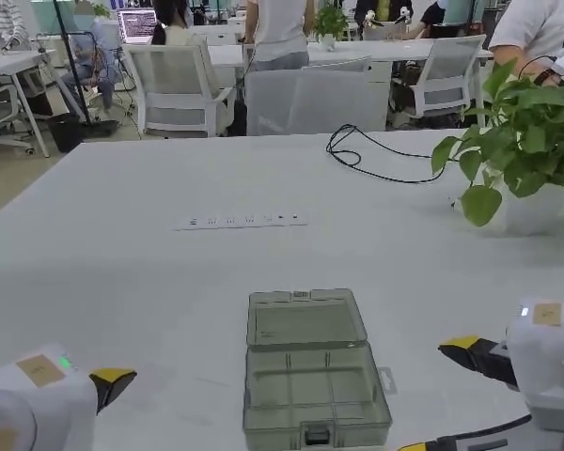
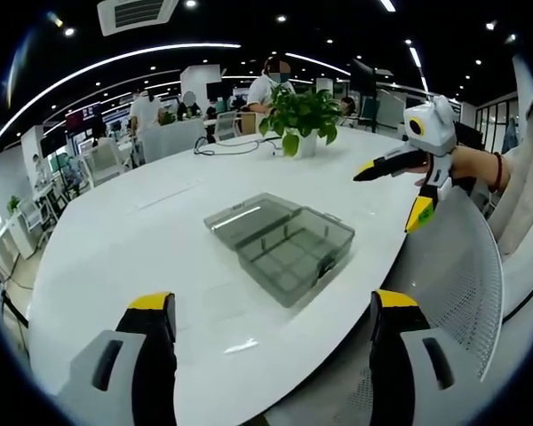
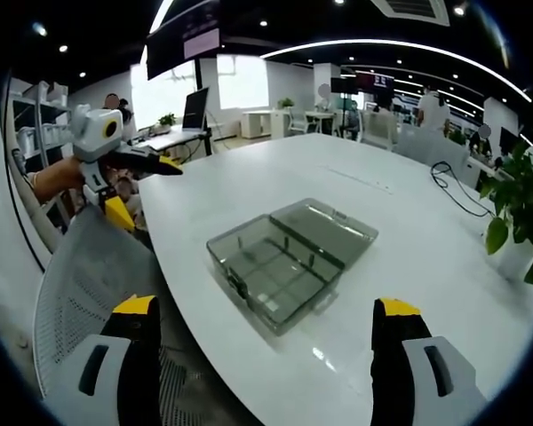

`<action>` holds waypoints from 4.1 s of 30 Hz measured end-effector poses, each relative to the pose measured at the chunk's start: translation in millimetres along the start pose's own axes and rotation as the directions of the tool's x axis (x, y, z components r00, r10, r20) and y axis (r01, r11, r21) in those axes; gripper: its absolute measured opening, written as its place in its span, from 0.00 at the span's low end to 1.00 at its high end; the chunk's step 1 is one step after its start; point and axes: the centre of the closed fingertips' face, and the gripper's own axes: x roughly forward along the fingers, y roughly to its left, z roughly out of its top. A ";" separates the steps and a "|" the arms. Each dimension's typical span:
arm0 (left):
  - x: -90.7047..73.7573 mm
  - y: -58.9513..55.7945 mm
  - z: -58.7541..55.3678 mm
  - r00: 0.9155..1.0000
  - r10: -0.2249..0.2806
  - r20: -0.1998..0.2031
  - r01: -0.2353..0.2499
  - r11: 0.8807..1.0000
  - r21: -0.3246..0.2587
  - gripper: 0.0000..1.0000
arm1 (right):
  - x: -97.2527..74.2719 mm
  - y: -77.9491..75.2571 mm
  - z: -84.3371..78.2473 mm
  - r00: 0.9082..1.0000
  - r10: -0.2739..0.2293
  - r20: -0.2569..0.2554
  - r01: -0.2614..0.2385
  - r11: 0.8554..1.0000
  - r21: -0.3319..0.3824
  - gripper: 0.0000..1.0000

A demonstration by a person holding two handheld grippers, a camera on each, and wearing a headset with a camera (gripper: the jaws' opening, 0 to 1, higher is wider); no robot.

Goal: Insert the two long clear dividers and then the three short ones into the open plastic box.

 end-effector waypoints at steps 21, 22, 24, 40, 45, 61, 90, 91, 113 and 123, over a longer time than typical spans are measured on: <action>0.6 51.3 -20.0 0.994 0.080 -0.068 -0.089 0.988 -0.127 0.65 | 3.4 0.8 5.3 0.999 -0.025 0.020 0.025 0.999 0.027 0.95; 1.2 55.0 -23.2 0.993 0.084 -0.085 -0.094 0.988 -0.123 0.64 | 3.7 0.8 5.3 0.999 -0.028 0.019 0.027 0.999 0.029 0.95; 1.8 61.8 -30.2 0.987 0.099 -0.126 -0.112 0.988 -0.107 0.62 | 4.3 0.4 5.2 0.999 -0.031 0.019 0.031 0.999 0.033 0.94; 27.7 98.3 -70.0 0.961 0.143 -0.236 -0.178 0.975 -0.133 0.45 | 8.0 -2.5 -1.0 0.999 -0.050 -0.006 0.050 0.997 0.059 0.93; 32.7 107.7 -84.2 0.948 0.162 -0.275 -0.202 0.972 -0.122 0.40 | 9.8 -4.3 -1.1 0.999 -0.054 -0.008 0.054 0.996 0.067 0.93; 45.5 122.0 -107.0 0.923 0.167 -0.347 -0.215 0.971 -0.104 0.36 | 14.4 -7.4 -2.9 0.998 -0.057 -0.022 0.058 0.995 0.082 0.92; 48.2 125.4 -110.8 0.892 0.100 -0.442 -0.182 0.972 -0.147 0.32 | 14.0 -13.8 -9.5 0.992 -0.109 -0.066 0.115 0.989 0.088 0.85; 47.5 125.5 -111.4 0.889 0.104 -0.445 -0.189 0.970 -0.151 0.32 | 13.5 -15.3 -11.1 0.990 -0.117 -0.074 0.124 0.988 0.089 0.84; 34.0 127.5 -110.6 0.901 0.162 -0.403 -0.264 0.941 -0.211 0.31 | 21.8 -12.5 7.2 0.992 -0.125 -0.001 0.122 0.971 0.208 0.75; 30.2 111.9 -79.8 0.946 0.208 -0.249 -0.260 0.945 -0.197 0.31 | 40.5 1.5 38.8 0.987 -0.112 0.118 0.065 0.936 0.346 0.61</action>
